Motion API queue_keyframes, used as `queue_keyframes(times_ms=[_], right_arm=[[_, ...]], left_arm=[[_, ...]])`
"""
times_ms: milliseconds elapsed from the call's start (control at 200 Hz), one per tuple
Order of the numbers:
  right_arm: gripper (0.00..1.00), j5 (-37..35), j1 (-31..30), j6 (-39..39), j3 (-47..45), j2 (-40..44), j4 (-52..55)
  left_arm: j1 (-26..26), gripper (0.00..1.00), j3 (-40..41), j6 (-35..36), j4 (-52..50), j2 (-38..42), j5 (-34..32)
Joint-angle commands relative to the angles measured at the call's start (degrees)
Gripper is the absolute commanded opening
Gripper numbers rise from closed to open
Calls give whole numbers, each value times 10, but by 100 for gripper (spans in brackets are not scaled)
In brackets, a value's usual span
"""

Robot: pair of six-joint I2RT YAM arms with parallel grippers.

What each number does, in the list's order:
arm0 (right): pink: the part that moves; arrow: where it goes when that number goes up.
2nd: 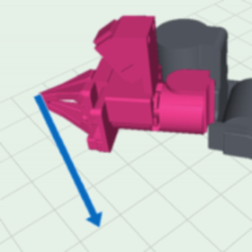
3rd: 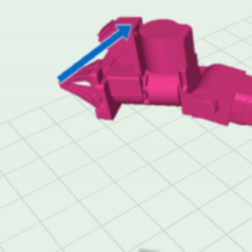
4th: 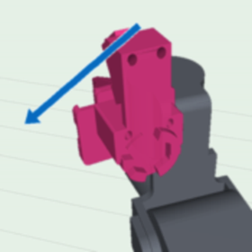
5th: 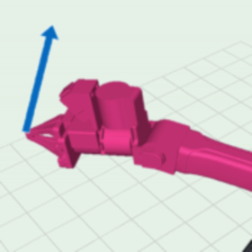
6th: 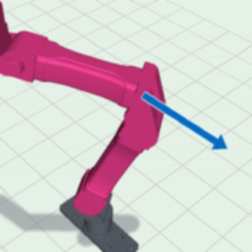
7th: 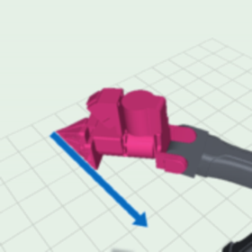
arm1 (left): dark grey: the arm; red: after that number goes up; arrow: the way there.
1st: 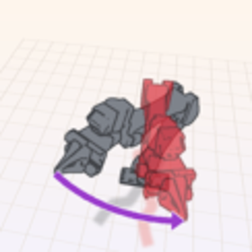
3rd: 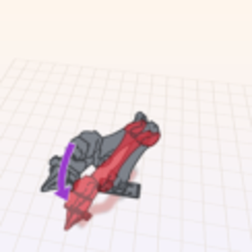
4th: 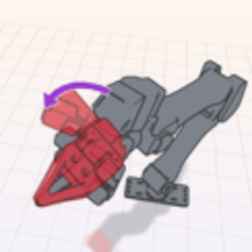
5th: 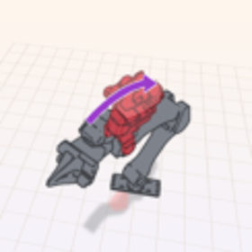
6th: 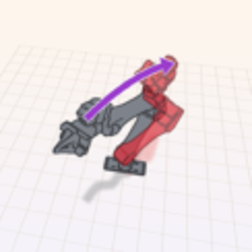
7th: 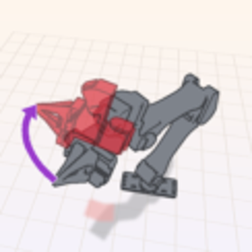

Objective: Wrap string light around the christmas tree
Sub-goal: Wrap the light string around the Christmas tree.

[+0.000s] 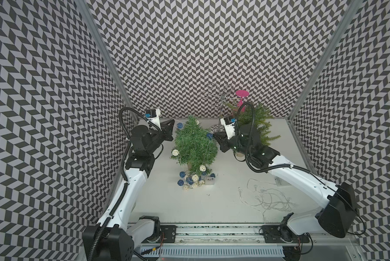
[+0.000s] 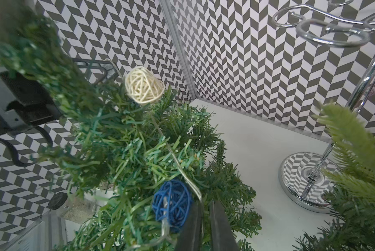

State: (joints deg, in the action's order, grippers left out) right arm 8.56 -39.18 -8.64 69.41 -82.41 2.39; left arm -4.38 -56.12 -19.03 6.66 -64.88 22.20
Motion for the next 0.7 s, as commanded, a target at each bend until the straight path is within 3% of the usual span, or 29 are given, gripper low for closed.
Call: queue_keyframes(times_ms=[0, 70, 180, 355, 395, 461, 596, 696], right_arm=[[11, 5, 2, 15, 5, 2, 8], [11, -14, 2, 18, 5, 0, 13], [13, 2, 2, 20, -3, 4, 6], [43, 49, 3, 19, -12, 14, -18], [45, 52, 2, 17, -14, 19, -24], [49, 51, 2, 13, -17, 27, -27], [59, 31, 2, 7, -38, 52, -37], [65, 7, 2, -2, -65, 83, -52]], left_arm=[[15, 2, 20, -13, -1, -15, 3], [20, 3, 37, -21, 19, -22, 2], [26, 5, 59, -32, 50, -24, 60], [25, 19, 117, -61, 105, 31, 56], [25, 20, 116, -62, 105, 34, 54], [25, 29, 113, -65, 105, 33, 64], [24, 30, 119, -69, 109, 33, 66], [26, 48, 128, -66, 92, 53, 23]])
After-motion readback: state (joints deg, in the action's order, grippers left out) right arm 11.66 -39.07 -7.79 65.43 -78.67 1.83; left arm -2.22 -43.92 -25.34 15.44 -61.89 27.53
